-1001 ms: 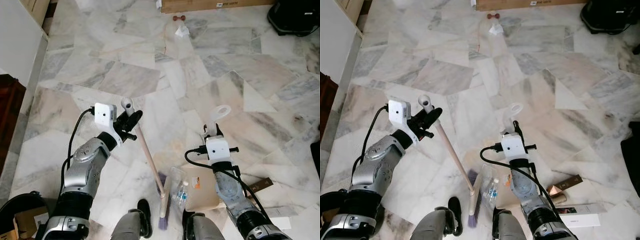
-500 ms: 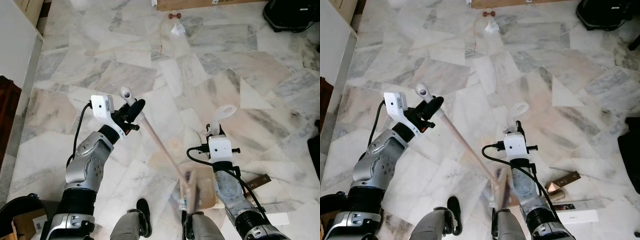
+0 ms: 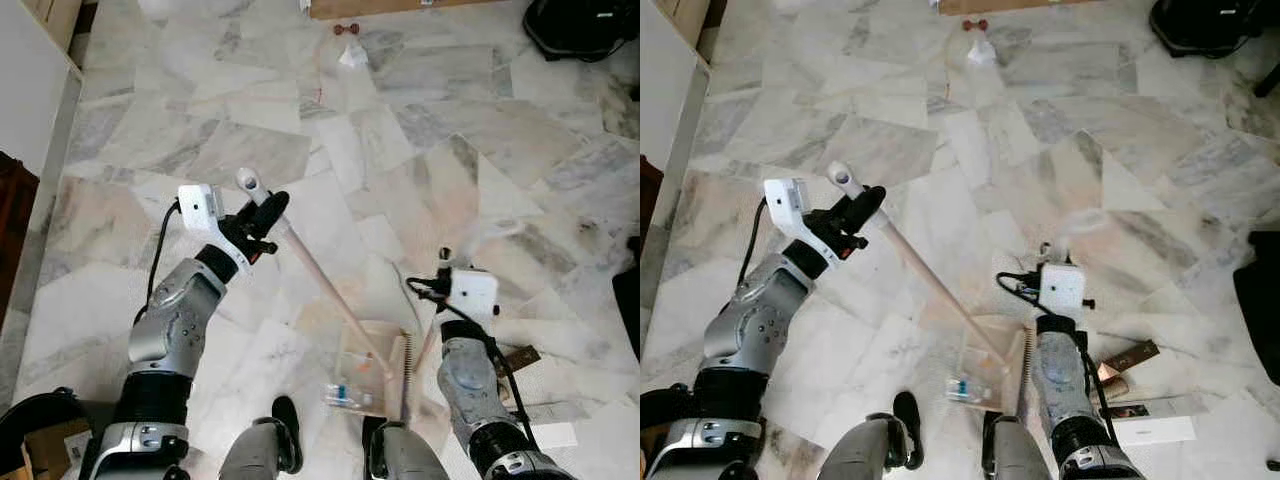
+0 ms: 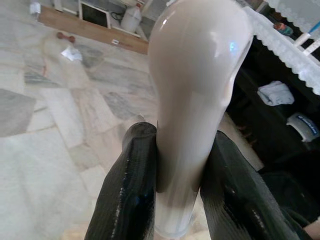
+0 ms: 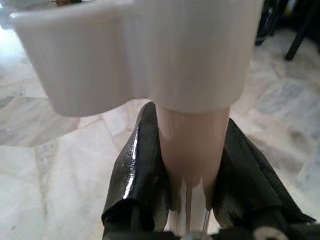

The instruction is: Sweep floor

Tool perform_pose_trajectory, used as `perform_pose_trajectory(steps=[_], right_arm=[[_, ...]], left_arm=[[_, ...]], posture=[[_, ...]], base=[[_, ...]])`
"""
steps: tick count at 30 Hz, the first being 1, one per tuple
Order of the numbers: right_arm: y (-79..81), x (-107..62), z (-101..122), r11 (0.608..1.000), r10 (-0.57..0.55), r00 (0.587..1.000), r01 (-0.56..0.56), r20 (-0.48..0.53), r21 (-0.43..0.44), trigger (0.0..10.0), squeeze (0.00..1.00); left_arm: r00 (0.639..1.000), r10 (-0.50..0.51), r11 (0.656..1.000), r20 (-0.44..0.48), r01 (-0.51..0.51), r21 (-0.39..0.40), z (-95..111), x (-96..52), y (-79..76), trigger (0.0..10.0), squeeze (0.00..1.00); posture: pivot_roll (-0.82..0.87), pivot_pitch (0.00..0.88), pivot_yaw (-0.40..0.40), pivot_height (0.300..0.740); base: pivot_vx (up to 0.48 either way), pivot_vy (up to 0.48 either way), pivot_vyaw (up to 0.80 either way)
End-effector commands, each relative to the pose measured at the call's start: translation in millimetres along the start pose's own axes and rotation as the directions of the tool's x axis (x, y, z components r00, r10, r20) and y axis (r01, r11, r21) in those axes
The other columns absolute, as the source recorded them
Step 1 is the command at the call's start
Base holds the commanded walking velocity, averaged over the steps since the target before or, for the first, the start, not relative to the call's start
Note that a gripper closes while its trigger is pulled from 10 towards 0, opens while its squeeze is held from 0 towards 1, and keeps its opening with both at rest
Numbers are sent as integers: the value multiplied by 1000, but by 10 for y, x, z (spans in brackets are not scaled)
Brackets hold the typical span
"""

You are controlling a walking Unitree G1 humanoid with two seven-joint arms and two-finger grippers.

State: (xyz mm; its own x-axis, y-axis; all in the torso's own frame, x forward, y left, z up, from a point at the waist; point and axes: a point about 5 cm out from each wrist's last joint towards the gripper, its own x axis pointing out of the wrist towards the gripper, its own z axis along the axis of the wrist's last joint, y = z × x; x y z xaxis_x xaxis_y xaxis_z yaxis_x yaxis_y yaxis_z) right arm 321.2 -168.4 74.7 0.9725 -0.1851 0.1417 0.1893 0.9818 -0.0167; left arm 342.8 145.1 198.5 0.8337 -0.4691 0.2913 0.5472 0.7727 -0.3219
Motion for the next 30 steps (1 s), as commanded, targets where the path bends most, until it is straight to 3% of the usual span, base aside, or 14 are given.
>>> perform_pose_trajectory(steps=[1, 2, 4, 10, 18, 25, 26, 27, 28, 30], right_arm=[[58, -81, -99, 998, 5, 999, -2, -53, 56, 10000, 0], [56, -84, -103, 998, 7, 998, -4, -55, 59, 10000, 0], [57, -96, -113, 998, 19, 998, -15, -57, 65, 10000, 0], [94, -130, -142, 994, 44, 997, -37, -66, 104, 10000, 0], [136, -87, -110, 991, 54, 997, -46, -62, 125, 10000, 0], [141, 50, 8, 988, 57, 998, -52, -31, 146, 10000, 0], [138, 94, 59, 987, 56, 998, -54, -11, 152, 10000, 0], [138, 94, 59, 987, 56, 998, -54, -11, 152, 10000, 0], [129, 138, 114, 986, 54, 999, -55, 11, 159, 10000, 0], [120, 167, 154, 984, 49, 998, -53, 28, 167, 10000, 0]], left_arm=[[996, -18, 999, 86, 21, -33, 174, 12, -36, 10000, 0], [993, -9, 999, 118, 14, -40, 249, 16, -26, 10000, 0], [968, 51, 998, 245, -44, -35, 598, 12, 57, 10000, 0], [925, 84, 995, 372, -99, 22, 1074, -82, 139, 10000, 0], [875, 144, 980, 462, -192, 59, 1352, -150, 226, 10000, 0], [858, 241, 898, 454, -374, 230, 1266, -201, 329, 10000, 0], [867, 262, 855, 423, -412, 315, 1180, -236, 379, 10000, 0], [867, 262, 855, 423, -412, 315, 1180, -236, 379, 10000, 0], [880, 274, 826, 388, -422, 374, 1083, -276, 417, 10000, 0], [886, 283, 807, 368, -427, 408, 1017, -315, 441, 10000, 0]], posture=[[160, 377, 86, 740], [160, 377, 86, 740], [174, 380, 88, 740], [192, 379, 91, 740], [201, 364, 92, 740], [196, 307, 86, 740], [188, 286, 84, 740], [188, 286, 84, 740], [186, 269, 84, 740], [183, 256, 86, 740]], base=[[0, 0, 0], [0, 0, 0], [0, 0, 0], [0, 0, 0], [0, 0, 0], [0, 0, 0], [0, 0, 0], [0, 0, 0], [0, 0, 0], [0, 0, 0]])
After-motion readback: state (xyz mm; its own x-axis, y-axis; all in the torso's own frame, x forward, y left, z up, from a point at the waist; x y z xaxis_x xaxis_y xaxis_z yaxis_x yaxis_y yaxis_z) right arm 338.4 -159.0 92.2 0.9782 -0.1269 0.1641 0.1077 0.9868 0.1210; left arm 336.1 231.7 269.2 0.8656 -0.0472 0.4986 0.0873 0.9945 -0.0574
